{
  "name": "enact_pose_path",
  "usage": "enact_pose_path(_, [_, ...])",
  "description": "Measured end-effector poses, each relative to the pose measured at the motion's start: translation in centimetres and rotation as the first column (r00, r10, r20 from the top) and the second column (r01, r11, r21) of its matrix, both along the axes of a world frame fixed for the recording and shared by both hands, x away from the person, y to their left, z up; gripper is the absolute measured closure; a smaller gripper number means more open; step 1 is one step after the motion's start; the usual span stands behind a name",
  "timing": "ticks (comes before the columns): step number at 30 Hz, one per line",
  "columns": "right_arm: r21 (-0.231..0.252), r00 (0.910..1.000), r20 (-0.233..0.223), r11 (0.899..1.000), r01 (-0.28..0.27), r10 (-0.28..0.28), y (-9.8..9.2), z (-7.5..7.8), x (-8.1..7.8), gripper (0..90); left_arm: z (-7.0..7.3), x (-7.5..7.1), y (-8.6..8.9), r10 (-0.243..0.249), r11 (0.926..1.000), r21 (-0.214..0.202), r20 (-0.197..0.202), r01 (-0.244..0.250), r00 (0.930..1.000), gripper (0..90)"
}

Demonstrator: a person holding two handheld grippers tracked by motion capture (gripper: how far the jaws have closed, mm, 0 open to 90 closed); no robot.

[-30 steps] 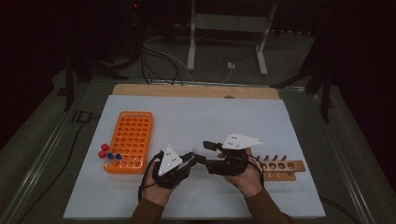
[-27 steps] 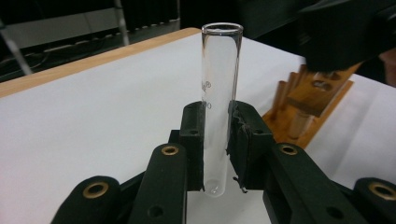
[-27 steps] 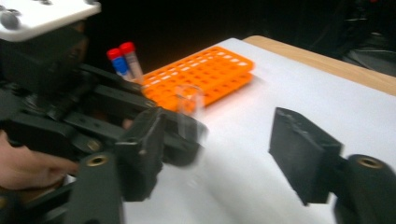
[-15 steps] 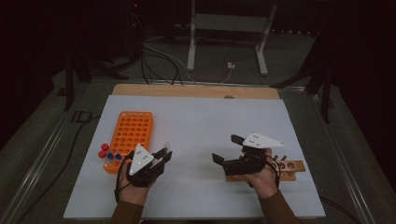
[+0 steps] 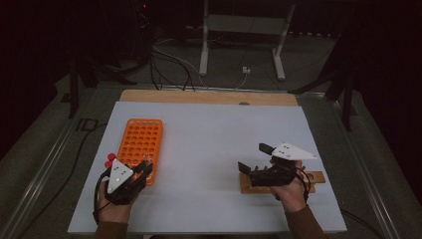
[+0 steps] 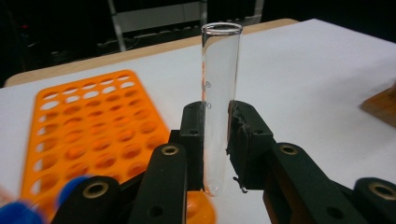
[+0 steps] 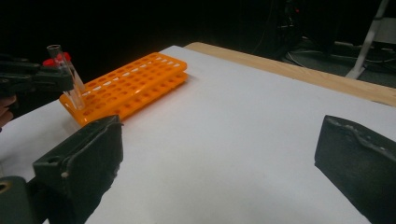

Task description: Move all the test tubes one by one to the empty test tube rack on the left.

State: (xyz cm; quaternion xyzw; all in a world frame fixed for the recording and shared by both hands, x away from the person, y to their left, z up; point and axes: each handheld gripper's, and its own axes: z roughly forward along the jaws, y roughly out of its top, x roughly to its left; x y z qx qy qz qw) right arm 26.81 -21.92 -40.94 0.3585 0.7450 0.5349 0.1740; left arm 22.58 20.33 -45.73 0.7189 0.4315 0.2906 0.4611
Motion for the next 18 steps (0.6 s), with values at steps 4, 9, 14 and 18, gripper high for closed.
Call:
enact_pose_path(4, [0.002,1.0,0.003,1.0,0.008,-0.008,-0.4,0.0,0.0,1.5,-0.3,-0.3,0.9,0.027,0.9996,0.012,-0.004,-0.027,0.9996,76.6])
enact_pose_path(9, [0.003,0.9998,0.006,1.0,0.019,-0.019,-1.0,0.0,0.0,1.5,-0.8,-0.4,1.6,0.07,0.9974,0.019,-0.003,-0.07,0.9976,76.5])
enact_pose_path(14, [0.007,0.9997,0.004,1.0,0.023,-0.023,-1.2,-0.2,-0.1,1.5,-1.3,-0.1,1.5,0.077,0.996,0.047,-0.009,-0.077,0.997,76.6])
enact_pose_path(18, [0.008,0.9997,0.007,1.0,0.022,-0.022,-1.3,-0.3,-0.1,1.5,-1.4,-0.1,1.5,0.092,0.9941,0.059,-0.015,-0.091,0.9957,76.6])
